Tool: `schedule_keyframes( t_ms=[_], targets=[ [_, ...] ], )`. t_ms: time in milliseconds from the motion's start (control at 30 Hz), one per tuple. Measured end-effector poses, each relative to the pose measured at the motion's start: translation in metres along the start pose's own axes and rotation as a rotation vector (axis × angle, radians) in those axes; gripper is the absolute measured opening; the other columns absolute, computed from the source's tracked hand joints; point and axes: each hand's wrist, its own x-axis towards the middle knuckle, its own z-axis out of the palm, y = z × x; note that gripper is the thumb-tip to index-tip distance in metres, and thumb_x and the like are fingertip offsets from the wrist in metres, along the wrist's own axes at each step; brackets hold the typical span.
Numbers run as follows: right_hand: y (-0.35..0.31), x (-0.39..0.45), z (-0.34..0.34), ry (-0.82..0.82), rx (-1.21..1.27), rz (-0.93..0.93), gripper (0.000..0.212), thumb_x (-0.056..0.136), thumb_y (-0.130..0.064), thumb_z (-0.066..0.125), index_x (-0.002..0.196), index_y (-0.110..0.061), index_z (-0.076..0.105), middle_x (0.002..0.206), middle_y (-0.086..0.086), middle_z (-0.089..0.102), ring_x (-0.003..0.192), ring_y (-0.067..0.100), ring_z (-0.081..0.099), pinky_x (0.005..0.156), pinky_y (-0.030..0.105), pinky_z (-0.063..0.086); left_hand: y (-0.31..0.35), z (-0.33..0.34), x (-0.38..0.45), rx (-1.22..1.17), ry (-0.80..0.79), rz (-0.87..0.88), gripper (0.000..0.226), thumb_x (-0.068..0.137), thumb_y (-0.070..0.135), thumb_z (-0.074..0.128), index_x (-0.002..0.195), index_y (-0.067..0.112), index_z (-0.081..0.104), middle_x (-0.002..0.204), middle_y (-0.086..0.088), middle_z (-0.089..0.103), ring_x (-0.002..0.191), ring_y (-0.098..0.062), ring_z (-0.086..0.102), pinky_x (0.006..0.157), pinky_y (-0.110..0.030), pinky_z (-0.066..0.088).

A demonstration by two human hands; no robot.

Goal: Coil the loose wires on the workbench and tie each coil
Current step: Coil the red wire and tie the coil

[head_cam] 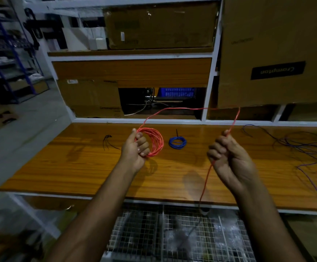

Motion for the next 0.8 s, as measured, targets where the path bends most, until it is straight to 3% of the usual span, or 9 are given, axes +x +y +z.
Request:
schedule_keyframes(
  t_ms=[67,200,300,367,467,533,600,700,800],
  targets=[
    [-0.006,0.006,-0.016,0.192,-0.19,-0.04,0.02,0.095,-0.005,0.043,0.108,-0.018,0.051,0.073,-0.003,0.05,0.057,0.006,0.042,0.051,0.018,0.037,0.005,0.003,-0.002,-0.021,-0.028,0.007,0.041,0.106,0.041,0.034,0.072,0.02,0.041,0.048,0.008,0.027,0.036,-0.005,0.023,0.036,-0.019,0.017],
    [0.002,0.009,-0.051,0.515,-1.072,0.0,0.022,0.105,-0.016,0.042,0.126,-0.018,0.049,0.085,0.005,0.056,0.064,0.014,0.046,0.053,0.026,0.036,0.013,0.011,-0.006,-0.045,-0.089,0.019,0.041,0.106,0.04,0.033,0.071,0.02,0.041,0.048,0.008,0.026,0.037,-0.005,0.021,0.041,-0.02,0.013],
    [0.013,0.006,-0.061,0.342,-1.878,0.119,0.014,0.104,-0.024,0.047,0.108,-0.018,0.059,0.097,0.007,0.066,0.071,0.012,0.056,0.059,0.031,0.049,0.016,0.018,-0.008,-0.039,-0.123,0.022,0.042,0.106,0.041,0.033,0.071,0.02,0.041,0.048,0.008,0.025,0.036,-0.004,0.021,0.042,-0.021,0.011],
    [0.015,-0.004,-0.049,0.162,-1.984,0.386,0.006,0.101,-0.024,0.053,0.107,-0.024,0.054,0.102,0.007,0.066,0.077,0.015,0.064,0.064,0.036,0.059,0.017,0.022,-0.009,-0.032,-0.143,0.019,0.042,0.106,0.042,0.032,0.071,0.02,0.04,0.047,0.008,0.025,0.035,-0.004,0.021,0.042,-0.021,0.01],
    [0.017,-0.018,-0.023,-0.11,-2.045,0.672,0.026,0.099,-0.027,0.059,0.122,-0.027,0.047,0.11,0.005,0.06,0.081,0.017,0.066,0.068,0.032,0.06,0.016,0.026,-0.01,-0.029,-0.159,0.009,0.042,0.105,0.043,0.033,0.071,0.02,0.041,0.047,0.008,0.025,0.036,-0.004,0.022,0.042,-0.021,0.011],
    [0.02,-0.011,-0.02,-0.143,-2.258,0.488,0.035,0.098,-0.03,0.059,0.13,-0.024,0.045,0.122,0.006,0.057,0.092,0.018,0.061,0.075,0.032,0.054,0.014,0.029,-0.012,-0.022,-0.184,-0.005,0.043,0.105,0.042,0.033,0.07,0.02,0.041,0.047,0.009,0.025,0.036,-0.004,0.021,0.042,-0.021,0.011],
    [0.024,0.002,-0.016,-0.08,-2.32,0.116,0.04,0.098,-0.03,0.059,0.133,-0.025,0.042,0.13,0.004,0.051,0.1,0.017,0.058,0.076,0.027,0.047,0.011,0.033,-0.016,-0.005,-0.217,-0.023,0.043,0.106,0.042,0.033,0.07,0.02,0.041,0.046,0.009,0.025,0.035,-0.004,0.022,0.04,-0.021,0.011],
    [0.031,0.026,-0.006,-0.084,-2.031,-0.339,0.052,0.096,-0.024,0.06,0.14,-0.03,0.033,0.137,0.0,0.038,0.111,0.011,0.052,0.084,0.024,0.047,0.004,0.04,-0.023,0.032,-0.272,-0.062,0.042,0.105,0.041,0.032,0.07,0.02,0.04,0.045,0.009,0.026,0.034,-0.003,0.022,0.038,-0.019,0.013],
    [0.038,0.046,0.007,-0.193,-1.896,-0.443,0.052,0.098,-0.022,0.057,0.144,-0.029,0.035,0.135,-0.001,0.041,0.122,0.01,0.043,0.099,0.028,0.042,-0.001,0.047,-0.029,-0.001,-0.32,-0.101,0.041,0.105,0.04,0.032,0.071,0.02,0.04,0.044,0.009,0.026,0.033,-0.003,0.023,0.037,-0.019,0.014]
  ],
)
